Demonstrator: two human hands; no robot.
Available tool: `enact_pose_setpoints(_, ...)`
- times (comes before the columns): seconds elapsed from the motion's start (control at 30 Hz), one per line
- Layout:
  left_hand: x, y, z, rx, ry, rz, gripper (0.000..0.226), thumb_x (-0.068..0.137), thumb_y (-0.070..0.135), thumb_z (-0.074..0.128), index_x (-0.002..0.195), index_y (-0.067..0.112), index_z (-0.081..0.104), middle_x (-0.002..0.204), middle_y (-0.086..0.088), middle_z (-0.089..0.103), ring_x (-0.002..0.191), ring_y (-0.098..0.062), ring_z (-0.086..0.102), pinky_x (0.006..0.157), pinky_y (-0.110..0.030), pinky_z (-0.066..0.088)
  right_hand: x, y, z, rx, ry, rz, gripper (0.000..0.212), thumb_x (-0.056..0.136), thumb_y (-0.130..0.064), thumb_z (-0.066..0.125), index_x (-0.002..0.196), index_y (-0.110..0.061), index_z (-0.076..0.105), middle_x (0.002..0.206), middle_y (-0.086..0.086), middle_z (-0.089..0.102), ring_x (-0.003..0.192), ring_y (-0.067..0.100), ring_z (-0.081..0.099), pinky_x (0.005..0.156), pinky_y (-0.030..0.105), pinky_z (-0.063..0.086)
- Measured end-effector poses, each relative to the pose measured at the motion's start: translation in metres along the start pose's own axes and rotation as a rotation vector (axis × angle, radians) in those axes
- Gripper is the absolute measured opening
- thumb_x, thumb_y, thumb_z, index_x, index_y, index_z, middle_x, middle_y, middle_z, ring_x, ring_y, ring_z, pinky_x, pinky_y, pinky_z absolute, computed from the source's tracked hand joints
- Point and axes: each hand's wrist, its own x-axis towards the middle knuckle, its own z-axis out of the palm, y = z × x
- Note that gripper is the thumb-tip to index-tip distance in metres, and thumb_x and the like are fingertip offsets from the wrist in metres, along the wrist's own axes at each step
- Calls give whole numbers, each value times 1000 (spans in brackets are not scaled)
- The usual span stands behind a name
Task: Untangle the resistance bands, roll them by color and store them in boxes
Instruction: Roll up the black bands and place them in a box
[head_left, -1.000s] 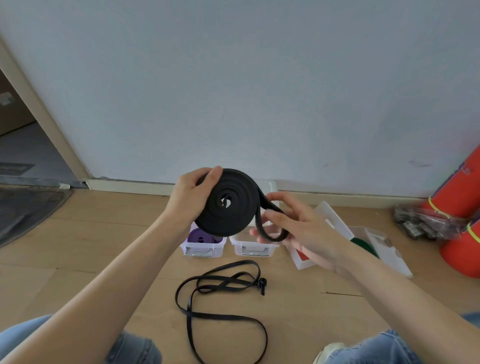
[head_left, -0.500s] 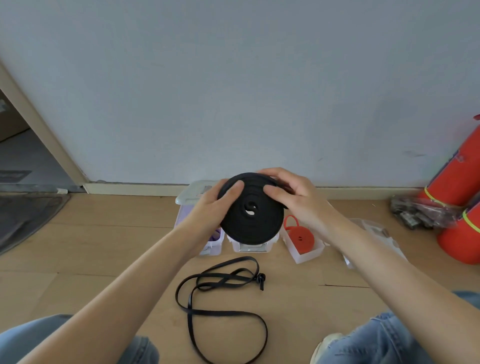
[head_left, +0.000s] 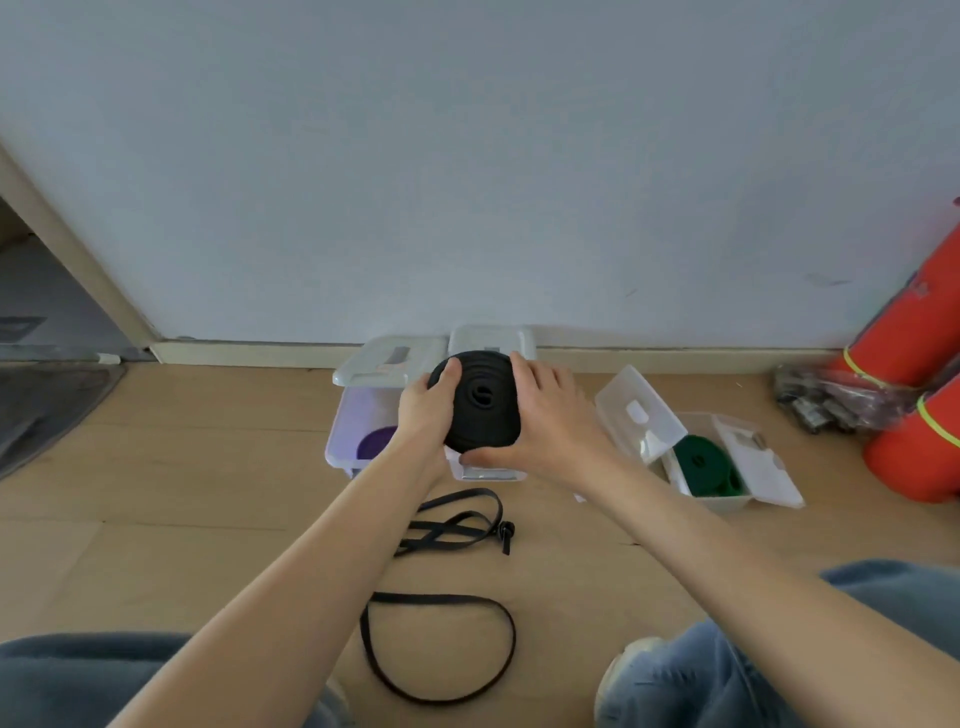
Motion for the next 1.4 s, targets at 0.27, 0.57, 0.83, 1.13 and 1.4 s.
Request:
enact_pose_setpoints(0.27,83,-71,3,229,-252,-117,40,97,38,40,127,13,50,114,-7,61,103,-22,58,81,-36,53,36,57,72,240,-106,125,87,55,-45,79,127,-19,38,117,-4,42,110,8,36,84,17,33)
enact_pose_setpoints(0.57,166,-171,-24,1573,-459,602,46,98,24,38,142,15,32,146,-1,37,135,-21,30,113,-34,24,57,144,128,348,-216,296,85,57,-40,85,129,-25,42,112,-6,39,107,4,36,87,20,30)
enact_pose_setpoints(0.83,133,-180,-38,1309,-360,767,24,84,17,64,108,16,65,106,-3,64,97,-29,60,81,-42,48,62,147,141,376,-287,222,80,56,-38,87,122,-36,42,100,-27,34,98,-4,39,77,6,29)
enact_pose_setpoints(1.13,194,-152,-11,1196,-307,838,39,87,-1,57,124,9,58,111,-17,57,94,-35,51,85,-41,46,55,143,140,221,-356,184,94,57,-39,86,135,-27,36,113,-12,33,101,-2,35,81,10,27)
enact_pose_setpoints(1.4,195,-163,-30,1127,-217,761,48,85,0,57,132,10,51,126,-15,51,114,-37,46,94,-46,41,79,125,144,191,-363,261,85,51,-54,76,125,-27,46,117,-6,45,110,11,46,85,28,41)
